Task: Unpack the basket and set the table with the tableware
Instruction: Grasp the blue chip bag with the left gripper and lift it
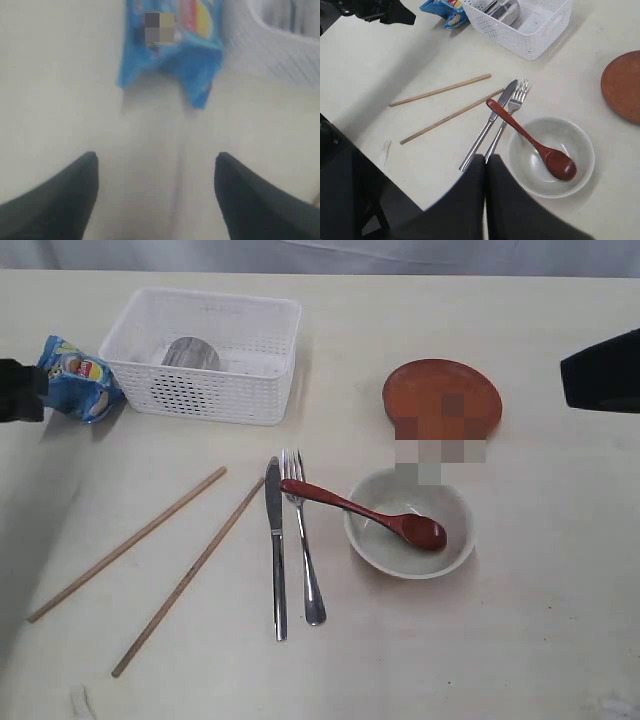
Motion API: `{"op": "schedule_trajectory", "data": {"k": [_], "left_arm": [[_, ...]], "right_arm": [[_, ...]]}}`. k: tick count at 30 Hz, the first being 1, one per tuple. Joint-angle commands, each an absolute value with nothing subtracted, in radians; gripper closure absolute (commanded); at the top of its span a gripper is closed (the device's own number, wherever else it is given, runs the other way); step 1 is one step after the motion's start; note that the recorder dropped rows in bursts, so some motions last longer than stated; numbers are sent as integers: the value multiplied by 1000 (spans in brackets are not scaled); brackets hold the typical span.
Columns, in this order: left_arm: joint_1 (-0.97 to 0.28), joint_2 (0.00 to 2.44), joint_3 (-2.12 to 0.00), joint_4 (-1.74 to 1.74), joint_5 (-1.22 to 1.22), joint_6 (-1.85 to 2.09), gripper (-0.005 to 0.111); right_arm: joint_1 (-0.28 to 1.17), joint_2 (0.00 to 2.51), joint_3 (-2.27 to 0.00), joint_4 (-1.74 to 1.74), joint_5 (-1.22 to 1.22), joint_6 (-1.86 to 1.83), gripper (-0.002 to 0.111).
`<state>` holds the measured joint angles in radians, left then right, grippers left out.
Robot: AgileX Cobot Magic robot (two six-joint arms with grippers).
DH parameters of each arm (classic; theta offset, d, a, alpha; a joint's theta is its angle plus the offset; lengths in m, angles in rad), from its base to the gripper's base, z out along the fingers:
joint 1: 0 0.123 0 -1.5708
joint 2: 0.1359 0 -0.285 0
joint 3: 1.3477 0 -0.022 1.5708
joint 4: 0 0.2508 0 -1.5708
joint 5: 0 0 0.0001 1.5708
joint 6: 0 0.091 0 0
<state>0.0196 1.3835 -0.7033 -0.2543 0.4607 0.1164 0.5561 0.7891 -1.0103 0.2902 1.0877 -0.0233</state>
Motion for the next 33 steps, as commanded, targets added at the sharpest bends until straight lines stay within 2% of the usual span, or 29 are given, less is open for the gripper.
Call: {"op": "schedule_trajectory", "data": {"k": [1, 7, 16, 18, 20, 21, 29, 32, 33], "left_arm": [[69, 1461, -716, -402, 313, 194, 45], [69, 1667, -872, -589, 352, 390, 45], [69, 1829, -1002, -591, 327, 395, 45], [69, 1862, -1002, -589, 337, 395, 61], [69, 1851, -1002, -589, 341, 395, 102], [69, 1839, -1002, -587, 345, 398, 106], [69, 1596, -1002, -562, 436, 396, 107], [69, 1526, -1002, -554, 500, 396, 107], [69, 1495, -1002, -554, 514, 398, 107]], "right_arm": [[552, 780, -1009, 282, 1089, -44, 108], [552, 780, -1009, 282, 1089, -50, 108], [552, 780, -1009, 285, 1097, -46, 108], [552, 780, -1009, 285, 1097, -46, 108], [552, 780, -1009, 285, 1107, -45, 108], [552, 780, -1009, 285, 1112, -45, 108], [552, 780, -1009, 288, 1112, -62, 107], [552, 780, -1009, 317, 1116, -99, 95], [552, 780, -1009, 338, 1118, -105, 87]]}}
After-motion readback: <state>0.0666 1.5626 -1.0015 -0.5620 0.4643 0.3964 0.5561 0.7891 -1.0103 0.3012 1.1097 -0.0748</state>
